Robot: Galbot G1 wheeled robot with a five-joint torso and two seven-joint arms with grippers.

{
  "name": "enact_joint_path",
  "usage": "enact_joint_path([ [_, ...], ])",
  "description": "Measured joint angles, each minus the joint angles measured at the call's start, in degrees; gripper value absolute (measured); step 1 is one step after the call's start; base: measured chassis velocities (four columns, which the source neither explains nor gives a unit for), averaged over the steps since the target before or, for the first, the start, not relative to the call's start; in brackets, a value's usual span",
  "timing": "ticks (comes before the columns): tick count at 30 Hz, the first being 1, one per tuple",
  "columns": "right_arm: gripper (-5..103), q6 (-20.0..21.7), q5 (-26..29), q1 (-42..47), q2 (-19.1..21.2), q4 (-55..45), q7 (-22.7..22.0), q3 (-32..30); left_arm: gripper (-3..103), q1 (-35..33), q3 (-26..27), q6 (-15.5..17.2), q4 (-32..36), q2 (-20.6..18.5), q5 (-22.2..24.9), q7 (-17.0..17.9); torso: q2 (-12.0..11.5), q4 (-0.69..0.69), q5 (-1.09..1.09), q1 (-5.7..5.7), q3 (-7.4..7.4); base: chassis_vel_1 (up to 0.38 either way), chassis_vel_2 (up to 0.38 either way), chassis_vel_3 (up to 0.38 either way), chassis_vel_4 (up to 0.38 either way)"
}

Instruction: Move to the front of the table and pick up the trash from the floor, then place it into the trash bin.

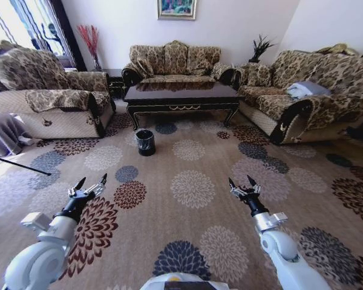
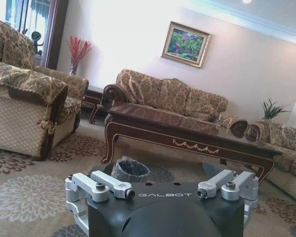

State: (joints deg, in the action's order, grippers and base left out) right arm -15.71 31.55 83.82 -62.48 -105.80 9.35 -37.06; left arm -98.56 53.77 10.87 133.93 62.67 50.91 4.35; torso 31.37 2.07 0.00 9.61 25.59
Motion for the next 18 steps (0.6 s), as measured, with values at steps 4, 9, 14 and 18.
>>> enact_joint_path([
  [4,100,0.0,0.0,0.0,0.0,0.1,0.0,0.0,100,0.0,0.0,0.0,-0.1,0.0,-0.1,0.0,0.8,0.00,0.00,0.32,0.48,0.000,0.000,0.000,0.000],
  [9,100,0.0,0.0,0.0,0.0,0.1,0.0,0.0,100,0.0,0.0,-0.1,-0.2,0.0,-0.2,0.0,1.8,0.00,0.00,0.69,1.15,0.000,0.000,0.000,0.000],
  [14,100,0.0,0.0,-0.2,0.0,0.3,0.0,0.3,100,0.0,0.0,-0.1,-0.3,-0.1,-0.2,0.0,3.1,0.00,0.00,1.14,1.95,0.000,0.000,0.000,0.000],
  [18,100,0.0,0.0,-0.3,0.0,0.4,0.0,0.4,100,0.1,0.1,-0.1,-0.4,-0.2,-0.2,0.0,4.3,0.00,0.00,1.62,2.69,0.000,0.000,0.000,0.000],
])
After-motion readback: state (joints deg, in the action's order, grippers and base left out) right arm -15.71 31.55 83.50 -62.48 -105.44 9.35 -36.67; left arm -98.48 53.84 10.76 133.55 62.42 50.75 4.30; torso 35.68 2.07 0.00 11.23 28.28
